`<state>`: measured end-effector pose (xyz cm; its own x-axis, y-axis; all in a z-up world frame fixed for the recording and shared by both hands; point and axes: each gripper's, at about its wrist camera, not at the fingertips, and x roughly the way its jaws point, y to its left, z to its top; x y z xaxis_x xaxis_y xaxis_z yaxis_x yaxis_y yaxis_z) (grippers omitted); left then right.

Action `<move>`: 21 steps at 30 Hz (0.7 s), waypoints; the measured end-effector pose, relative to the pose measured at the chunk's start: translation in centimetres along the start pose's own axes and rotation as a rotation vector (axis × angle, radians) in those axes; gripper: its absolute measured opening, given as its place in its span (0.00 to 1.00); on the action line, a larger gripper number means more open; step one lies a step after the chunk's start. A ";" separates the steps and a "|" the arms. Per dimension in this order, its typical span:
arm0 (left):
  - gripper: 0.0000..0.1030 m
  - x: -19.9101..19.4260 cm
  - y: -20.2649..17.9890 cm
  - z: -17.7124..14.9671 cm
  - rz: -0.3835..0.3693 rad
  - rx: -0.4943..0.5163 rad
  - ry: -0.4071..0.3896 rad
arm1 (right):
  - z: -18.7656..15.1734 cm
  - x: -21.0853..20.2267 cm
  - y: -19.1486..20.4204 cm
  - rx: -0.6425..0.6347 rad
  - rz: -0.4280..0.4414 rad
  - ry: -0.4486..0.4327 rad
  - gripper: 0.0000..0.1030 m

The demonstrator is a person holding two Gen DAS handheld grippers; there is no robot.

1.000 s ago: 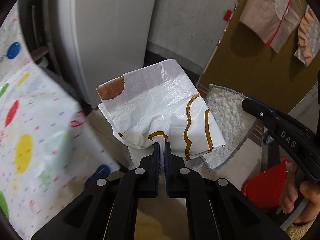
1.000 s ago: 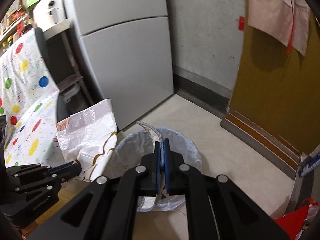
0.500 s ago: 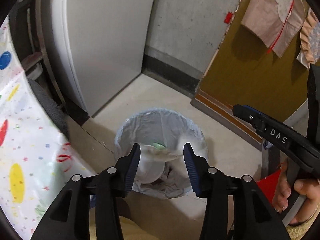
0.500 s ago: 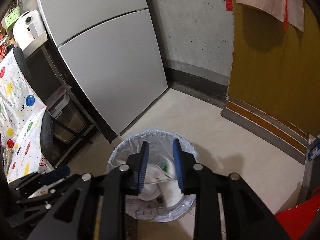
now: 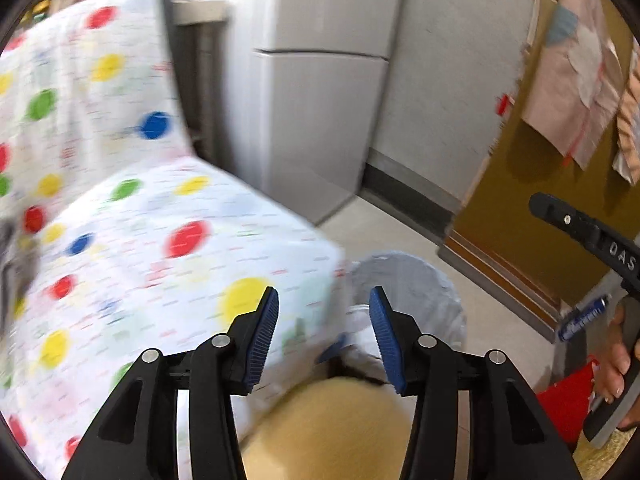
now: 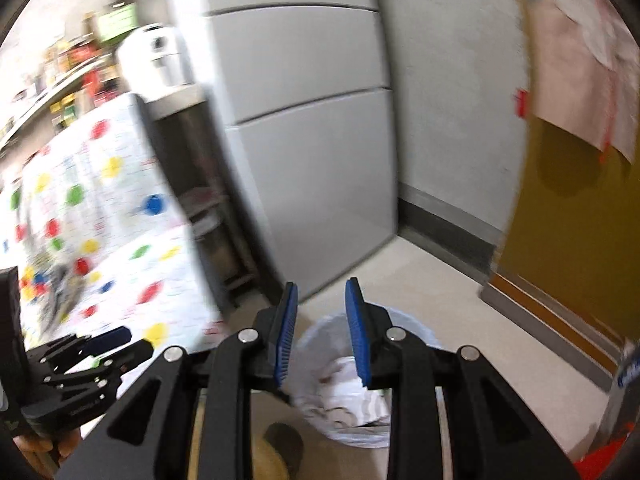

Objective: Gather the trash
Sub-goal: 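Grasp the grey cloth with left tool while right tool grasps the clear bottle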

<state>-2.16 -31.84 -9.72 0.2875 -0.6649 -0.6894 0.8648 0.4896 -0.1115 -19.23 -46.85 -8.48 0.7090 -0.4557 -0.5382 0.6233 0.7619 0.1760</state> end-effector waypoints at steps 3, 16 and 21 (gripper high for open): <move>0.55 -3.2 3.3 -1.3 0.085 -0.045 -0.033 | -0.5 0.1 4.1 -0.071 0.079 0.006 0.24; 0.79 -12.8 18.1 -8.5 0.447 -0.298 -0.056 | -0.6 3.5 22.6 -0.352 0.353 0.058 0.69; 0.81 -16.1 24.5 -9.5 0.557 -0.397 -0.074 | -0.5 6.1 29.2 -0.418 0.426 0.085 0.69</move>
<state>10.52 -3.79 -8.18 0.6852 -0.2840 -0.6707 0.3676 0.9298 -0.0182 3.12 -27.16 -7.08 0.8280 -0.0453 -0.5589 0.0953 0.9936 0.0606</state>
